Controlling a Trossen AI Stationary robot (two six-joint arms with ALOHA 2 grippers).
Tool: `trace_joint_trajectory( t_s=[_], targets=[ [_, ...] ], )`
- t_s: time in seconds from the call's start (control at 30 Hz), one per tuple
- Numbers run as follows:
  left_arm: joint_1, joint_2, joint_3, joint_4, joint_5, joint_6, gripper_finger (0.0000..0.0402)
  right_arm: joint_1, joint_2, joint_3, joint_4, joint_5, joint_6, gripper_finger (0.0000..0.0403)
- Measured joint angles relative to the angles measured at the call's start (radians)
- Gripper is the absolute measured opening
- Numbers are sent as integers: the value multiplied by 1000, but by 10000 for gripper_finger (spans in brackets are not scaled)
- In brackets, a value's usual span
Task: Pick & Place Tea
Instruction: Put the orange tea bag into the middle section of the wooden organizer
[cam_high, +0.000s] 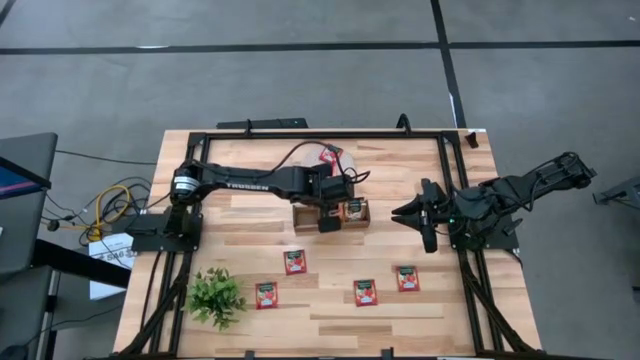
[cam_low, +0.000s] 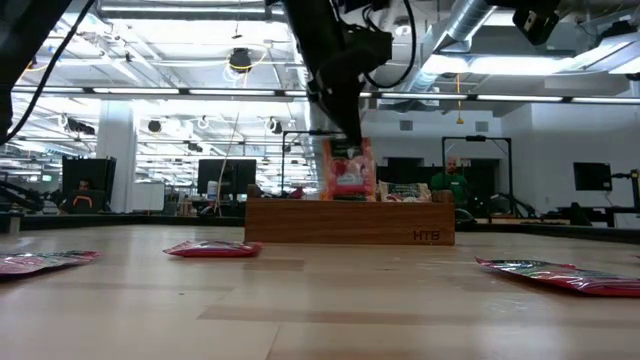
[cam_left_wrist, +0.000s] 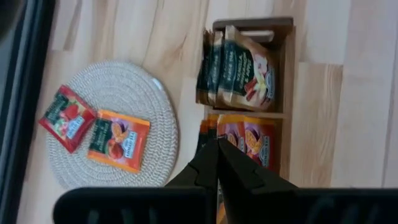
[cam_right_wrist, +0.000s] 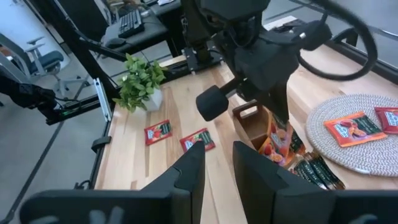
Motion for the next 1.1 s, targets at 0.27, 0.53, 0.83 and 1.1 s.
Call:
trace_joint_trajectory(
  t_s=[0.27, 0.53, 0.83, 1.1],
  targets=[
    [16, 0, -55, 47, 18, 1, 0, 0, 0, 0, 0, 0, 0, 75],
    [17, 0, -76, 85, 44, 11, 0, 0, 0, 0, 1, 0, 0, 75],
    [25, 19, -76, 106, 71, 52, 0, 0, 0, 0, 2, -1, 1, 75],
    [25, 61, -77, 94, 75, 45, 0, 0, 1, 0, 10, -2, 2, 75]
  ],
)
